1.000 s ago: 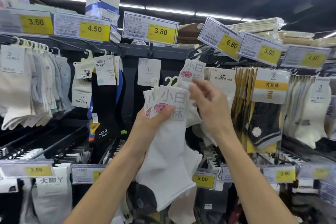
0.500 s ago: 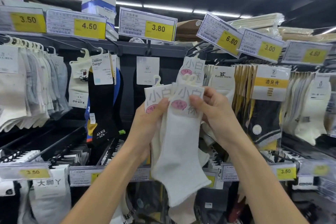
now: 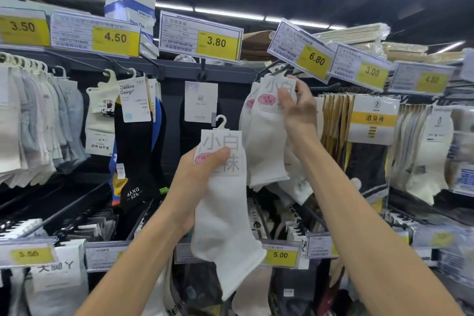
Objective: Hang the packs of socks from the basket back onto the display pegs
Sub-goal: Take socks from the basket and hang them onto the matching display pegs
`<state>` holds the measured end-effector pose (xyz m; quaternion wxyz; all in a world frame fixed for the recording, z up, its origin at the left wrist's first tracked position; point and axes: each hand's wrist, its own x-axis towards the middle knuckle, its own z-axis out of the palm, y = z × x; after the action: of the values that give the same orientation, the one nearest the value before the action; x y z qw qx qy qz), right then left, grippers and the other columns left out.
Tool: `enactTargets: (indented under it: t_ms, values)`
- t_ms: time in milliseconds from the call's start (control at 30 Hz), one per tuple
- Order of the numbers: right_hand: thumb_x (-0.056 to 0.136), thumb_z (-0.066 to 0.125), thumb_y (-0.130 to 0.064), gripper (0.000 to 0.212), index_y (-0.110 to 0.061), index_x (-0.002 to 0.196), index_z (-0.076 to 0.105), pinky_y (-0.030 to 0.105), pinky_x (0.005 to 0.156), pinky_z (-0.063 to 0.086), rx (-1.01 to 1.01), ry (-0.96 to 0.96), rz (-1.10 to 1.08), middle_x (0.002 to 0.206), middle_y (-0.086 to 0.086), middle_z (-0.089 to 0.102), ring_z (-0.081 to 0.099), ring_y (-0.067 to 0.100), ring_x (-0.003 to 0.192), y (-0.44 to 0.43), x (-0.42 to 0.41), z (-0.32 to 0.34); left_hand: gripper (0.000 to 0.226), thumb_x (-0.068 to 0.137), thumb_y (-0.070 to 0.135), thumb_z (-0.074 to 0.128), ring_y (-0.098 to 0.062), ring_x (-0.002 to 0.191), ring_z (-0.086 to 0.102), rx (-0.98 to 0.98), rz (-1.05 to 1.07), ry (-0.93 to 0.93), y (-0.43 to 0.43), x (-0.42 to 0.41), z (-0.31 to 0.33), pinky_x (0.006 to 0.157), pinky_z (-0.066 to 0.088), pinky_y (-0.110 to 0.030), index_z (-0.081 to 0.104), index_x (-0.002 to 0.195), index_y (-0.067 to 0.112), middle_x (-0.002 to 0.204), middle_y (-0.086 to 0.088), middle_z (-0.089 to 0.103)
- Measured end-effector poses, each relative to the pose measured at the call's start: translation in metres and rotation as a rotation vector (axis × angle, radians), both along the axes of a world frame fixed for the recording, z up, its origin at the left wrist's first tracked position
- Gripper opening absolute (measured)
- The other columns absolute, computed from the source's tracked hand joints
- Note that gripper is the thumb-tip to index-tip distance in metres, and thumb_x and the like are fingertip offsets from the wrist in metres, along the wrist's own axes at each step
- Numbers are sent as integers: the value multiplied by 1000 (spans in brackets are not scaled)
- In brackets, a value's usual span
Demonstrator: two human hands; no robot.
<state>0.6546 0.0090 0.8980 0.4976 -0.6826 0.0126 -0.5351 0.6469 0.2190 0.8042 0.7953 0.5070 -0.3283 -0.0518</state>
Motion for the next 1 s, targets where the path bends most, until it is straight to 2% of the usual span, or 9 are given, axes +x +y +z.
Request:
enactTargets:
  t_ms: [167, 267, 333, 433, 533, 667, 800, 900, 1000]
  values:
    - [97, 53, -32, 51, -29, 147, 40, 45, 109, 43, -89, 50, -48, 147, -2, 49, 48, 17, 132, -1, 8, -10, 21, 72, 39, 73, -20, 86, 77, -2, 19, 0, 3, 2, 1, 68, 59, -27, 79, 91, 31, 98, -5, 79]
    - [99, 54, -25, 58, -24, 152, 31, 43, 112, 41, -139, 124, -66, 151, -1, 45, 45, 16, 135, -3, 2, -13, 19, 75, 37, 73, -19, 85, 77, 1, 14, -1, 2, 2, 1, 65, 59, -25, 79, 91, 30, 97, -5, 79]
    - [99, 56, -24, 61, -21, 153, 29, 40, 112, 41, -205, 138, -146, 148, 0, 47, 47, 15, 133, 2, -10, -21, 14, 82, 34, 73, -18, 87, 77, 8, 11, -20, 0, 3, 0, 66, 58, -23, 79, 94, 31, 98, -4, 79]
    - [98, 55, -33, 49, -24, 145, 41, 32, 111, 41, -306, -30, -208, 139, -8, 48, 46, 5, 129, 25, -38, -45, 15, 94, 35, 62, -15, 91, 76, -7, 14, -95, -5, 2, 2, 68, 57, -20, 77, 97, 34, 100, 0, 79]
    - [92, 59, -44, 43, -36, 134, 50, 18, 90, 52, -323, 24, 153, 113, -17, 66, 62, -1, 108, 49, -64, -66, 21, 99, 37, 54, -14, 97, 74, -38, 15, -237, -16, 0, 5, 74, 56, -19, 74, 105, 35, 105, 2, 78]
    - [89, 71, -17, 34, -31, 120, 63, 37, 77, 61, -261, 91, 356, 92, 8, 72, 71, 23, 88, 49, -74, -67, 22, 100, 37, 53, -11, 93, 73, 13, 6, -324, -25, -1, 6, 71, 56, -20, 71, 109, 28, 103, 4, 76]
    - [92, 67, -12, 28, -27, 115, 64, 38, 77, 62, 5, -1, 231, 98, 0, 75, 72, 14, 90, 20, -68, -43, 10, 95, 45, 55, -4, 79, 68, 292, 155, -417, -19, 5, -13, 65, 51, -23, 61, 89, 41, 88, 13, 71]
    - [95, 64, -17, 32, -23, 126, 58, 43, 85, 58, 48, 4, 66, 96, 0, 73, 69, 5, 84, 0, -57, -24, 14, 89, 57, 49, -1, 75, 67, 716, 285, -621, -12, 7, -36, 64, 51, -25, 55, 91, 45, 85, 21, 68]
    - [96, 62, -16, 35, -21, 130, 55, 52, 86, 56, 0, 0, 18, 101, 5, 72, 70, 16, 92, -5, -46, -15, 22, 88, 62, 44, 3, 70, 58, 1027, 437, -825, -11, 8, -53, 62, 46, -28, 51, 86, 42, 75, 21, 62]
